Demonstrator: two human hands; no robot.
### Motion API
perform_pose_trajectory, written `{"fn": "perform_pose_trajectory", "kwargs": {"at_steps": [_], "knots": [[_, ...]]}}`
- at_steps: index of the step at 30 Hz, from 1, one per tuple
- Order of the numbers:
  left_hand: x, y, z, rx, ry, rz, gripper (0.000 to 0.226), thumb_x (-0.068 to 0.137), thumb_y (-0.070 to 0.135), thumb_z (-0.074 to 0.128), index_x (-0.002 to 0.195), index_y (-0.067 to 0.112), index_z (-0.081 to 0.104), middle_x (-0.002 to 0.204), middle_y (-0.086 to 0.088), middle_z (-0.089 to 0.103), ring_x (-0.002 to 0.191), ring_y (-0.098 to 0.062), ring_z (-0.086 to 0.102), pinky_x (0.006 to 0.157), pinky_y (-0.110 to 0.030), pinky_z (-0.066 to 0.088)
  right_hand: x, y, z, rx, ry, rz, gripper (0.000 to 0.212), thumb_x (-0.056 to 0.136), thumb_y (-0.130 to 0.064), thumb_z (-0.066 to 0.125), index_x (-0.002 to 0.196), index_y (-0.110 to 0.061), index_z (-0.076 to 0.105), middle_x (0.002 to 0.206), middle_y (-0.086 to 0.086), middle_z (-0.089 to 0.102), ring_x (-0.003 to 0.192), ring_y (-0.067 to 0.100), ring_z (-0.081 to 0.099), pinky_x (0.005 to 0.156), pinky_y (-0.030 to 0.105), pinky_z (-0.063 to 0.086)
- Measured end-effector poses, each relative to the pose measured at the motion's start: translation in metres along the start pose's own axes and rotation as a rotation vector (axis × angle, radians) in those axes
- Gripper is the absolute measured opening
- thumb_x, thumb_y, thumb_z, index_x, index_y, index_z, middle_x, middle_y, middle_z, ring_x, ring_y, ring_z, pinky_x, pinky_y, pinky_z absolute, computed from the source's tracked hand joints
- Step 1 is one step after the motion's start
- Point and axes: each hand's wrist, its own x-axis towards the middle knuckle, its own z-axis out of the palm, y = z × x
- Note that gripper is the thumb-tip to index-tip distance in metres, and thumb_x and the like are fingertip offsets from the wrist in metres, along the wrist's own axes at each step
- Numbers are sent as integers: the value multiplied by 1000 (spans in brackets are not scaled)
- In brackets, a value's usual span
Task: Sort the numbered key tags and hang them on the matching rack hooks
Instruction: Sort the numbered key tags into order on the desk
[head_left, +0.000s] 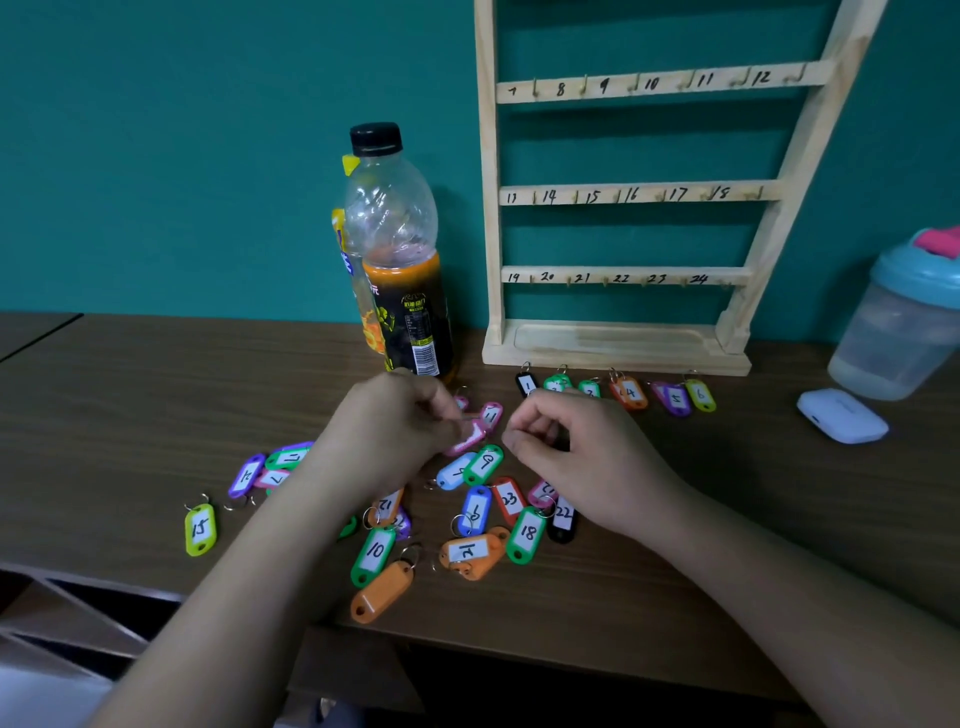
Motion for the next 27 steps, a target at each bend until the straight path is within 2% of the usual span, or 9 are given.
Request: {"fn": "perform_pose_trajectory", "kwargs": {"at_steps": [2, 5, 8, 13, 16, 19, 20, 23, 27], "knots": [[-4, 5, 0, -130, 23, 12, 16, 85, 41, 85, 78, 30, 76, 78, 16, 75, 74, 1, 66, 64, -14, 46, 2, -3, 0, 35, -11, 5, 5, 98, -33, 75, 97, -28, 77, 87, -15, 72, 92, 0, 66, 77, 13, 49], [-8, 15, 2, -315, 20, 17, 15, 87, 38, 84, 84, 24, 79, 80, 10, 78, 77, -9, 71, 72, -26, 53, 6, -3, -2, 90, -12, 46, 7, 98, -37, 75, 101, -31, 78, 91, -18, 75, 93, -2, 68, 77, 15, 51], [-9, 19, 8, -398, 10, -2, 14, 89, 36, 83, 87, 22, 79, 78, 6, 77, 69, -7, 68, 66, -22, 50, 10, -1, -7, 134, 20, 98, 8, 98, -35, 75, 104, -30, 77, 93, -18, 78, 92, -4, 70, 83, 23, 55], [-9, 22, 16, -447, -5, 9, 10, 92, 32, 81, 89, 23, 79, 80, 2, 77, 61, -4, 64, 58, -16, 46, 15, 0, -17, 292, 37, 186, 7, 97, -24, 78, 104, -24, 78, 92, -10, 81, 87, 0, 75, 77, 12, 54], [-10, 20, 11, -428, 38, 14, 6, 95, 28, 77, 89, 25, 78, 76, 5, 75, 61, -5, 64, 59, -15, 47, 30, 11, -31, 213, 122, 258, 7, 94, -21, 81, 101, -23, 79, 88, -7, 81, 79, 0, 74, 70, 15, 54], [-11, 11, 4, -331, 64, 1, 6, 95, 31, 75, 90, 31, 78, 79, 8, 75, 70, -7, 68, 69, -29, 54, 43, 31, -50, 19, 236, 332, 7, 93, -25, 81, 99, -26, 77, 88, -9, 78, 78, 5, 72, 68, 27, 54], [-11, 7, 1, -296, 71, -2, 8, 96, 29, 74, 89, 32, 77, 80, 10, 75, 71, -6, 68, 69, -31, 54, 45, 37, -55, -52, 262, 337, 7, 93, -27, 81, 98, -26, 77, 89, -10, 77, 79, 5, 71, 67, 26, 52], [-12, -5, -7, -229, 101, -11, 15, 96, 24, 71, 88, 35, 77, 79, 16, 74, 63, 2, 64, 60, -27, 48, 51, 47, -58, -171, 287, 342, 6, 92, -27, 81, 95, -24, 77, 88, -10, 75, 80, 3, 68, 61, 22, 45], [-10, -19, -18, -173, 124, -39, 15, 94, 24, 72, 87, 35, 77, 83, 19, 74, 72, -8, 69, 55, -19, 49, 53, 54, -49, -230, 248, 364, 6, 90, -27, 83, 88, -26, 78, 86, -10, 74, 81, 5, 68, 58, 24, 43]]}}
